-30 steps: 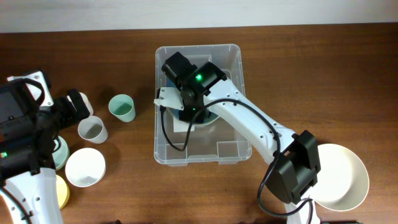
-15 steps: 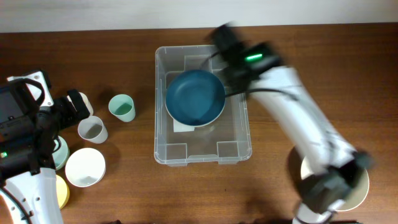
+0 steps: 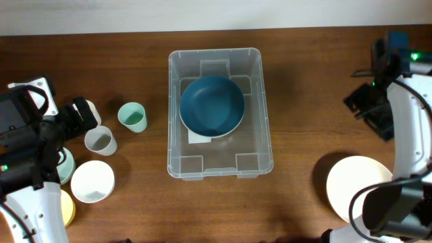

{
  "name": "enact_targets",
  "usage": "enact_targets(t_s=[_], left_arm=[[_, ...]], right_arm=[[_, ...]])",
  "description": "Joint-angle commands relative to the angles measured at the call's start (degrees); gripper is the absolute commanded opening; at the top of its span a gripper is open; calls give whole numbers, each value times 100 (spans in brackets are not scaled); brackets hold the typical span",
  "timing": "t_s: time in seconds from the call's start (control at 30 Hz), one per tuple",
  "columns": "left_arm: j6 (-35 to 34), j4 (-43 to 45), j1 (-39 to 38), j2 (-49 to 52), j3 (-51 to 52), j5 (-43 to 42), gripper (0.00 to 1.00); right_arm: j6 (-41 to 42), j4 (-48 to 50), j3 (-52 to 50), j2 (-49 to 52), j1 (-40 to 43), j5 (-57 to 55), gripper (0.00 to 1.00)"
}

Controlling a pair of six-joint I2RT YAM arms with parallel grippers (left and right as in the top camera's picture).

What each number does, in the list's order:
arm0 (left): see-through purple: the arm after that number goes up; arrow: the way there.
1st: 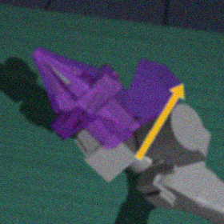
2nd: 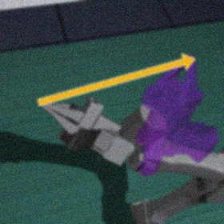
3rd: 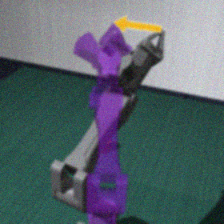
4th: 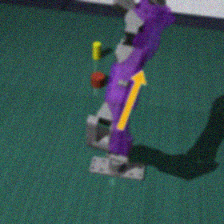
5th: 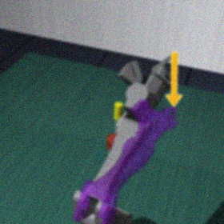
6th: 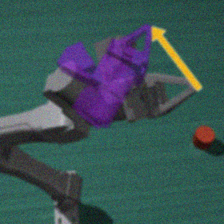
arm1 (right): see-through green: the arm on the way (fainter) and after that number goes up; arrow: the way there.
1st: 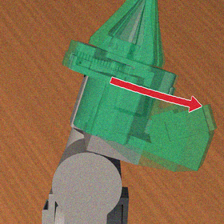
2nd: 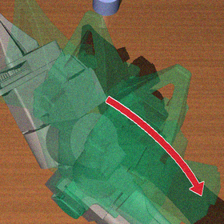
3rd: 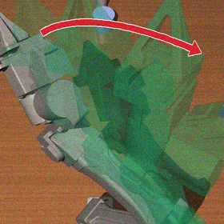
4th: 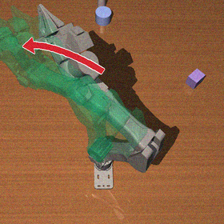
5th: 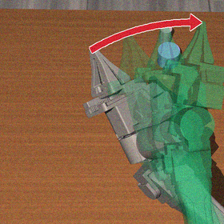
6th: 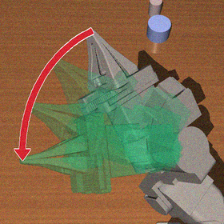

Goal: Pack container
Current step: 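Grasp the second cream bowl at the right with the right gripper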

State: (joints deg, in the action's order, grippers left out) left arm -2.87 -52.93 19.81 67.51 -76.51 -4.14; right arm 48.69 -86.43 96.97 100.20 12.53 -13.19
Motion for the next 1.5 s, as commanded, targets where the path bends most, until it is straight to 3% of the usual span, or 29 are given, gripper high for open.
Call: enact_targets(t_s=[0.0, 0.23, 0.53, 0.57, 0.6, 0.67, 0.7, 0.73, 0.8, 0.97, 1.07, 1.23, 1.47], left_arm=[[-59, 13, 33, 9, -57, -66, 99], [-59, 11, 33, 9, -57, -68, 99], [-59, 9, 33, 9, -57, -68, 99], [-59, 7, 33, 9, -57, -70, 100], [-59, -2, 33, 9, -57, -68, 99], [-59, -11, 33, 9, -57, -68, 99], [-59, -11, 33, 9, -57, -68, 99], [-59, -11, 33, 9, -57, -68, 99], [-59, -15, 33, 9, -57, -68, 99], [-59, -31, 33, 9, -57, -68, 100], [-59, -31, 33, 9, -57, -68, 99], [-59, -31, 33, 9, -57, -68, 99], [-59, -33, 33, 9, -57, -68, 99]], right_arm=[[483, 343, -901, 66, 103, 133, 95], [605, 2111, -2879, 66, 109, 188, 95], [605, 3560, -3987, 66, 109, 74, 91], [603, 3635, -4033, 66, 109, 70, 88], [603, 3663, -4052, 66, 109, 48, 78], [601, 3705, -4050, 66, 109, 50, 45], [599, 3718, -4050, 66, 109, 52, 37], [601, 3727, -4050, 66, 109, 55, 15], [601, 3731, -4050, 66, 109, 57, 4], [323, 3794, -3987, 66, 103, 55, 4], [-365, 3797, -3648, 39, 94, 61, 4], [-3257, 3547, -1823, -382, -223, 566, 4], [-6054, 3126, -455, -782, -1480, 584, 4]])
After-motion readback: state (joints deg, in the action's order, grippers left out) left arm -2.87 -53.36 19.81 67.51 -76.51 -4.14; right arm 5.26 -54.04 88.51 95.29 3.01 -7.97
